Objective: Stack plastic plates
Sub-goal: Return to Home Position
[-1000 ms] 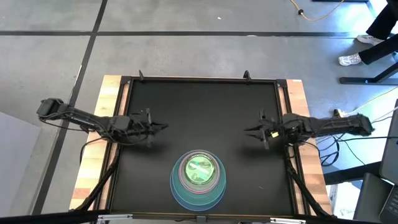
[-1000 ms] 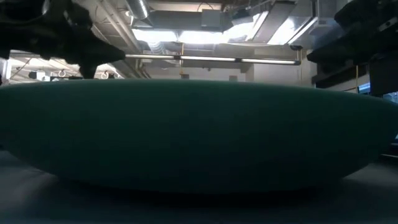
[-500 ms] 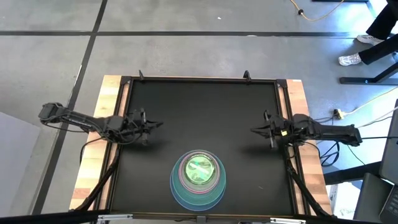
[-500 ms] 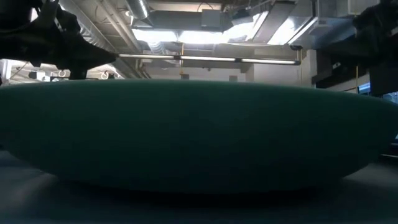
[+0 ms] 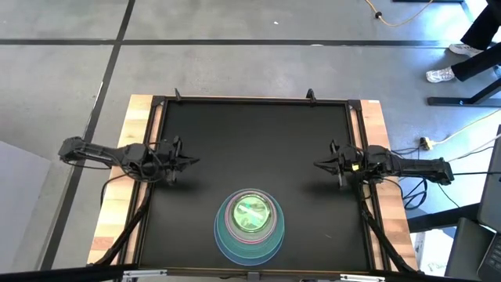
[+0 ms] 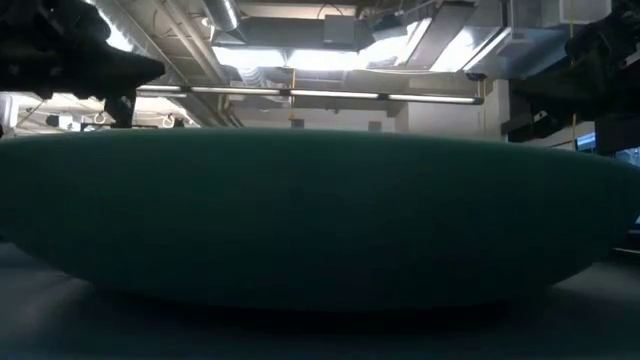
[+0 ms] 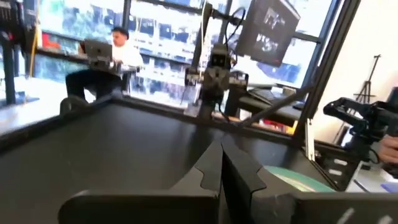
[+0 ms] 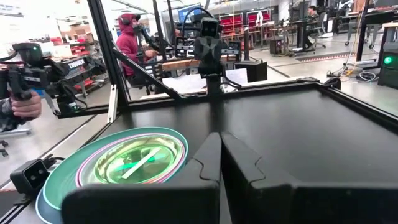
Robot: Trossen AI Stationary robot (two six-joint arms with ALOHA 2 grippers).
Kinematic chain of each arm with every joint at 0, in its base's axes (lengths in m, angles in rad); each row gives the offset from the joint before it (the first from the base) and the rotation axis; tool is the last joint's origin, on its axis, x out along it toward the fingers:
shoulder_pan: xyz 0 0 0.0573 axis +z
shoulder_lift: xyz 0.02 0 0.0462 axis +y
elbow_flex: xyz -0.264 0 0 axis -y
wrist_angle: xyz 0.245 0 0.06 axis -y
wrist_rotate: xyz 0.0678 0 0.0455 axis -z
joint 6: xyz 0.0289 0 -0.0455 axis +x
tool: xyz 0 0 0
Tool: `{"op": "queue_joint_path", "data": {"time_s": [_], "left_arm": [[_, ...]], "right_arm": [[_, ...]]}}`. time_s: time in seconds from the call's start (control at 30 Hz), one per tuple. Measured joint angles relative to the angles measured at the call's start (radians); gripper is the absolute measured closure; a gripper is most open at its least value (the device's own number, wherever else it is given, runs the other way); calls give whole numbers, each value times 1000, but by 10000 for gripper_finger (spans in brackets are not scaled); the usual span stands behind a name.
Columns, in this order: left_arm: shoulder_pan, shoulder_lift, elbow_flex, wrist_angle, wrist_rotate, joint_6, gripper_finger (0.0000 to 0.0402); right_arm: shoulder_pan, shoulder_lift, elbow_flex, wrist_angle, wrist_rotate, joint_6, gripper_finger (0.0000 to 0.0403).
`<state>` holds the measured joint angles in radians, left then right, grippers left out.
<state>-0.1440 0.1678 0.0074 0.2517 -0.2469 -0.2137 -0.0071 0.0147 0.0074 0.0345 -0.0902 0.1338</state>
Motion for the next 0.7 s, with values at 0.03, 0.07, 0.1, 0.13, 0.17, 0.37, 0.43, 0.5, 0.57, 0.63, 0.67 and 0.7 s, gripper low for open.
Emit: {"op": "queue_joint_path", "data": {"time_s": [0.03, 0.07, 0.1, 0.13, 0.17, 0.37, 0.43, 0.5, 0.57, 0.63, 0.67, 0.7], "left_arm": [[0, -30, 0, -40, 0, -13, 400], [0, -61, 0, -78, -7, -18, 400], [0, -89, 0, -113, -28, -23, 400], [0, -120, 0, -145, -55, -27, 400], [0, -150, 0, -178, -73, -27, 400], [0, -166, 1, -189, -167, 21, 400], [0, -150, 1, -188, -187, 23, 400], [-1, -143, 1, -188, -181, 23, 400], [0, -144, 1, -188, -182, 23, 400], [0, -144, 1, -188, -182, 23, 400], [0, -144, 1, -188, -182, 23, 400], [0, -144, 1, -188, -181, 23, 400]], "right_arm": [[0, 0, 0, 0, 0, 0, 396], [0, 0, 0, 0, 0, 0, 395], [0, 0, 0, 0, 0, 0, 395], [0, 0, 0, 2, 0, 2, 395], [0, 0, 0, 6, 0, 7, 395], [0, 0, 0, 21, -8, 16, 395], [0, 0, 0, 14, -8, 12, 395], [0, 0, 0, 4, -8, -2, 395], [0, 0, 0, -1, -8, -7, 395], [0, 0, 0, -1, -8, -8, 395], [0, 0, 0, -2, -8, -8, 395], [0, 0, 0, -2, -8, -8, 395]]}}
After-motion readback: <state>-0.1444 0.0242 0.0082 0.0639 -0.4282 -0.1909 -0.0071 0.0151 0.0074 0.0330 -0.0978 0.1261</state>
